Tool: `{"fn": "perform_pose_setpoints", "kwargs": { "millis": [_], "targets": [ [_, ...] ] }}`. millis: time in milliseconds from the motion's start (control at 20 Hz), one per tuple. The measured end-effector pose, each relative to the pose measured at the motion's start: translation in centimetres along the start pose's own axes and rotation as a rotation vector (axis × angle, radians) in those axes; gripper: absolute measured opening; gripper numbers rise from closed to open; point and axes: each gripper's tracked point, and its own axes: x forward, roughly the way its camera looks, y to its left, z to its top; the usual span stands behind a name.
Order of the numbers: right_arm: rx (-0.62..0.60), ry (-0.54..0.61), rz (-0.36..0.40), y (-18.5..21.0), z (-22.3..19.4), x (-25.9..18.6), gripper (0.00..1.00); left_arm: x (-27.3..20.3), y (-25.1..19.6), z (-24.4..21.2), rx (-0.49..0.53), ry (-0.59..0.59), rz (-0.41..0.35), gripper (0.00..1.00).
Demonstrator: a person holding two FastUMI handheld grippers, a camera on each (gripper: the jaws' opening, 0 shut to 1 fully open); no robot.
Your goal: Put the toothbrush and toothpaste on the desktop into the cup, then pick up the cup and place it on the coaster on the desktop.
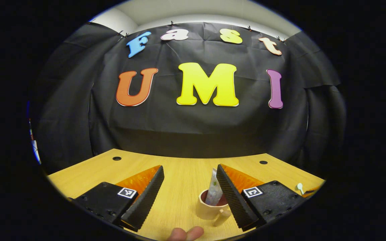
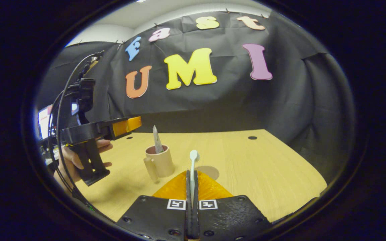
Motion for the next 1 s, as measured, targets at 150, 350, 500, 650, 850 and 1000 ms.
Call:
{"fn": "perform_pose_setpoints", "kwargs": {
  "millis": [150,350,500,650,850,1000],
  "targets": [
    [-0.015,-0.087,0.093,3.8,2.5,2.7,0.00,-2.2,2.7,-0.4,-0.020,0.013,0.030,0.99],
    [-0.028,-0.225,0.161,8.1,6.4,6.5,0.00,-4.5,5.5,-0.6,-0.043,0.033,0.053,0.99],
    [-0.095,-0.340,0.243,11.8,9.2,8.6,0.00,-5.9,7.8,-0.2,-0.037,0.025,0.084,0.98],
    [-0.051,-0.356,0.314,13.4,10.1,11.5,0.00,-7.1,8.9,-1.3,-0.045,0.050,0.092,0.98],
    [-0.041,-0.353,0.340,14.2,10.9,14.2,0.00,-8.4,10.7,-2.6,-0.058,0.069,0.107,0.98],
    [-0.033,-0.331,0.348,14.7,10.2,15.8,0.00,-7.9,11.6,-3.0,-0.081,0.076,0.112,0.98]
  ]
}}
